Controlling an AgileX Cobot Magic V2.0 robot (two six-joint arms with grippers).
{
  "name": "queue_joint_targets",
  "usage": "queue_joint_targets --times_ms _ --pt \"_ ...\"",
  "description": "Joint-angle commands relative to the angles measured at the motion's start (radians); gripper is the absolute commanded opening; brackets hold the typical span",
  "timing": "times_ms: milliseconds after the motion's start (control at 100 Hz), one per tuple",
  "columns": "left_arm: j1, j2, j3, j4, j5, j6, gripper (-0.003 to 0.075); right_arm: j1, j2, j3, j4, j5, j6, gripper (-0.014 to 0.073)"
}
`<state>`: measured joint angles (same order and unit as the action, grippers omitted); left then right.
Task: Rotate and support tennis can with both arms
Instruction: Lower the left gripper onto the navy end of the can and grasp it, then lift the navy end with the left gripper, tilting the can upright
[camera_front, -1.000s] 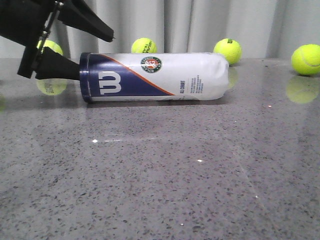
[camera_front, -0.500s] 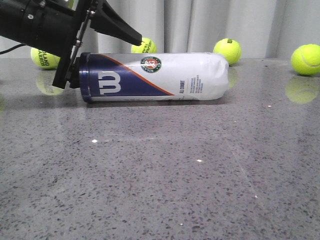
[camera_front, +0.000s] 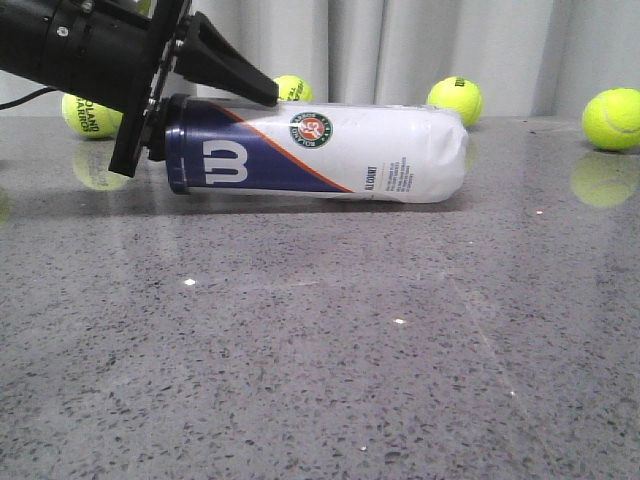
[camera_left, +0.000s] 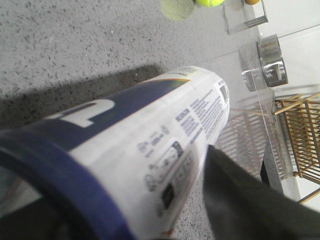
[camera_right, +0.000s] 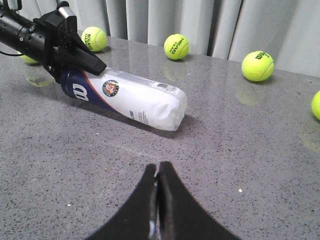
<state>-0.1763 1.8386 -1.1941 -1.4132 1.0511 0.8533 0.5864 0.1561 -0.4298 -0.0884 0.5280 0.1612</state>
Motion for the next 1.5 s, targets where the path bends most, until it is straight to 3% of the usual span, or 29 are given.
queue_joint_targets --times_ms 0,210,560,710,820,970,1200,1490 --pt "-0.006 -0.046 -0.029 -0.068 0.046 0.007 0.0219 -0.004 0.009 -0.026 -0.012 -0.084 0.002 -0.0069" --pt "-0.006 -0.046 -0.029 -0.075 0.046 0.007 -0.0022 -0.004 0.009 -0.026 -0.012 -0.084 0.002 -0.0069" --pt "-0.006 -0.046 -0.034 -0.118 0.067 0.016 -0.002 -0.004 0.009 -0.026 -0.012 -0.084 0.002 -0.0069" --pt "-0.004 -0.05 -0.126 -0.121 0.14 0.028 -0.002 -0.004 0.009 -0.026 -0.012 -0.084 0.002 -0.0069" --pt "-0.007 -0.052 -0.237 -0.094 0.174 -0.041 -0.002 -0.004 0.009 -0.026 -0.012 -0.084 0.002 -0.0069" --pt "-0.007 -0.054 -0.435 0.101 0.192 -0.193 -0.002 -0.004 0.009 -0.026 -0.012 -0.084 0.002 -0.0069" --pt "-0.042 -0.071 -0.723 0.568 0.231 -0.484 -0.002 -0.004 0.009 -0.026 -0.012 -0.084 0.002 -0.0069" --pt "-0.201 -0.153 -0.776 1.032 0.231 -0.628 -0.002 -0.004 0.009 -0.026 -0.012 -0.084 0.002 -0.0069"
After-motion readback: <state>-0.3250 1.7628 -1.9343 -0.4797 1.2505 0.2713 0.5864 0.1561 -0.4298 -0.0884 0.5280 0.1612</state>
